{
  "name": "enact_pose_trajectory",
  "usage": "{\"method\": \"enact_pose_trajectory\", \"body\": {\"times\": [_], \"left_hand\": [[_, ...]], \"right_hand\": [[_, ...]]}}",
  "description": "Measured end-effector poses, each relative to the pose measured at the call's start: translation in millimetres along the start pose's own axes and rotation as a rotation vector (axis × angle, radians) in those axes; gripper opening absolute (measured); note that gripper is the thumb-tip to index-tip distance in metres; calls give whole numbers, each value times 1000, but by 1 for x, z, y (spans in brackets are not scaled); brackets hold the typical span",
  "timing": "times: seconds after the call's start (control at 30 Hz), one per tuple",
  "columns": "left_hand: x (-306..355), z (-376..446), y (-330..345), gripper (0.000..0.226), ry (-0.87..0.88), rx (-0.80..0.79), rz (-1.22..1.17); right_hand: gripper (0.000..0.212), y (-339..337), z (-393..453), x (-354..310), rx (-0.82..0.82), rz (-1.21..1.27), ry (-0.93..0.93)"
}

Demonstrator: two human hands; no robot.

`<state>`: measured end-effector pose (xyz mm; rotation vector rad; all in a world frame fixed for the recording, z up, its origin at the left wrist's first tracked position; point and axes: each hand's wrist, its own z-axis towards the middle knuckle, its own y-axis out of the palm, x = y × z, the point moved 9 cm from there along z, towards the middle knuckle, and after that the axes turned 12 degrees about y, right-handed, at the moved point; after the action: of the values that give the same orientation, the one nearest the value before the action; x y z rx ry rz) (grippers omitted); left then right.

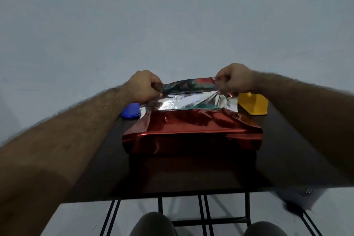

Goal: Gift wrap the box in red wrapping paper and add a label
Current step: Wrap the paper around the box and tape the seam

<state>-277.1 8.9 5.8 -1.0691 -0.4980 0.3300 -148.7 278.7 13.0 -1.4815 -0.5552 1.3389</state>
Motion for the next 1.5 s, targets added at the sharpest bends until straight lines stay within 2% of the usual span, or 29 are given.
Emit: {"method": "enact_pose_trajectory", "body": {"times": [0.1,0.23,0.43,0.53,0.63,0.7,0.77,0.87,0.9,0.93,1.03,1.13,1.23,1.33,1.4,1.5], "left_hand": [[12,-19,-10,18,52,62,3],[27,-48,-19,19,96,148,1],[39,-88,-5,28,119,48,17],[42,-102,-6,34,127,34,28],[51,-112,-10,35,138,16,71],[56,-117,-11,38,151,-11,93],[60,-119,-9,42,182,-51,111],[64,-123,-1,49,219,-147,187],[65,-124,1,49,220,-171,204],[67,-124,1,49,220,-184,213],[73,-129,-3,56,203,-198,220],[77,-134,-12,60,186,-128,185],[94,-138,-7,68,216,-62,102],[119,-140,23,92,260,-141,158],[134,-138,38,83,292,-118,260],[142,-138,41,66,296,17,342]], "right_hand": [[13,-13,-23,4,36,26,-36],[21,-21,-58,-3,86,27,-90],[14,-7,-100,-4,21,2,-163],[23,0,-116,-8,-13,-91,-199],[19,5,-131,-8,-71,-207,-198],[30,3,-141,-8,-106,-218,-187],[46,-1,-150,-14,-75,-222,-195],[98,12,-166,-34,-102,-324,-250],[111,21,-169,-41,-121,-352,-279],[114,31,-171,-48,-122,-397,-310],[94,59,-169,-55,-71,-562,-376],[75,65,-172,-61,11,-611,-365],[69,65,-175,-65,105,-623,-399],[67,71,-175,-63,146,-625,-401],[68,73,-175,-61,152,-605,-380],[74,71,-176,-59,169,-530,-332]]}}
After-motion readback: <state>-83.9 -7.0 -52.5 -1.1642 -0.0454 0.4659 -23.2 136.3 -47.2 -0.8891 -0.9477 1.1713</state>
